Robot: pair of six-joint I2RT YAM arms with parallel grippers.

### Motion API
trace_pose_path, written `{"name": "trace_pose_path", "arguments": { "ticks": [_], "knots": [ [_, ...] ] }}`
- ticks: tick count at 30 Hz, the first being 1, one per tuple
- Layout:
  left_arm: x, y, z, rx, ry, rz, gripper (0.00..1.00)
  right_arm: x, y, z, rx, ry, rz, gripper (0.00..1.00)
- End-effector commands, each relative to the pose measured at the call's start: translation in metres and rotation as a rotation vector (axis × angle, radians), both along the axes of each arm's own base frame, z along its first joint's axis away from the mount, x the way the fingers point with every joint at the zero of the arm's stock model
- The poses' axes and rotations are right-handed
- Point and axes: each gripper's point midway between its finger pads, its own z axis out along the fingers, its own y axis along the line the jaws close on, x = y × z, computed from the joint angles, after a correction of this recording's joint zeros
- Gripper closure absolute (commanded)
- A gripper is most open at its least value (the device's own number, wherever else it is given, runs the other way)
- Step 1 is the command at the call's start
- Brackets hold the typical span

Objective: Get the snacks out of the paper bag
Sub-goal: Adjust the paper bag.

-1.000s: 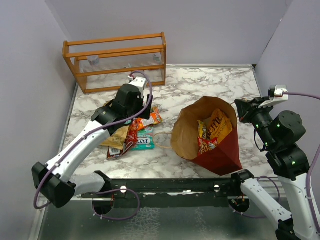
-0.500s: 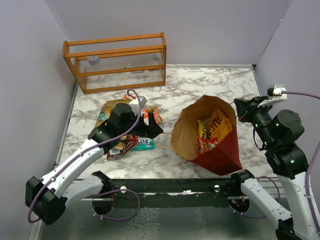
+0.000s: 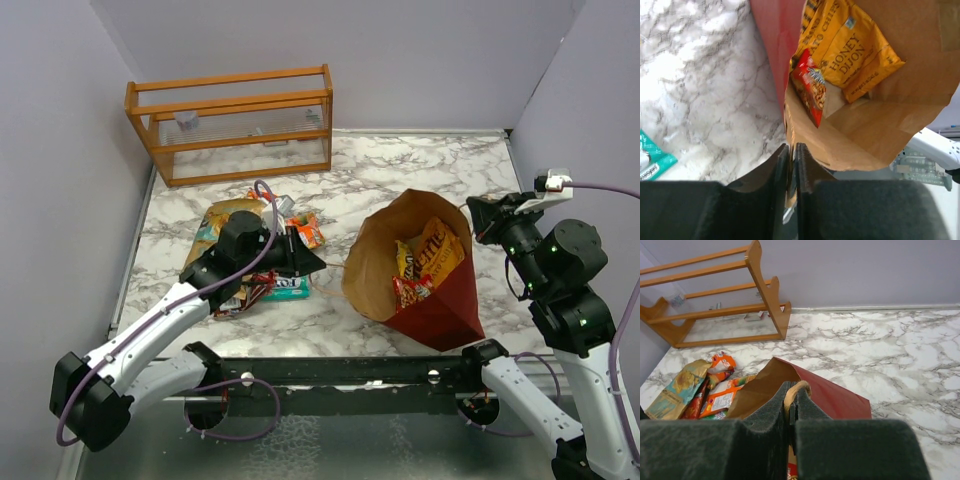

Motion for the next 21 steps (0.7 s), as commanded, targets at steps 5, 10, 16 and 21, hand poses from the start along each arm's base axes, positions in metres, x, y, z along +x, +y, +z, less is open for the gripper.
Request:
{"name": "trace_pose_path", "arguments": {
  "ticks": [5, 10, 16, 21],
  "knots": [
    [0.029, -0.042, 0.102, -0.242, -0.171, -0.083, 1.00, 0.006, 0.005, 0.030, 0.050, -0.071, 0.010, 0.98],
    [0.047, -0.069, 0.180, -0.392, -0.306, -0.140, 1.00, 0.030, -0.005, 0.040, 0.027, -0.044, -0.081, 0.98],
    [0.053, -0.085, 0.243, -0.516, -0.390, -0.201, 1.00, 0.068, 0.002, 0.049, -0.034, -0.009, -0.099, 0.98],
    [0.046, -0.086, 0.208, -0.497, -0.311, -0.190, 1.00, 0.086, -0.003, 0.065, -0.068, -0.034, -0.151, 0.98]
  ]
}}
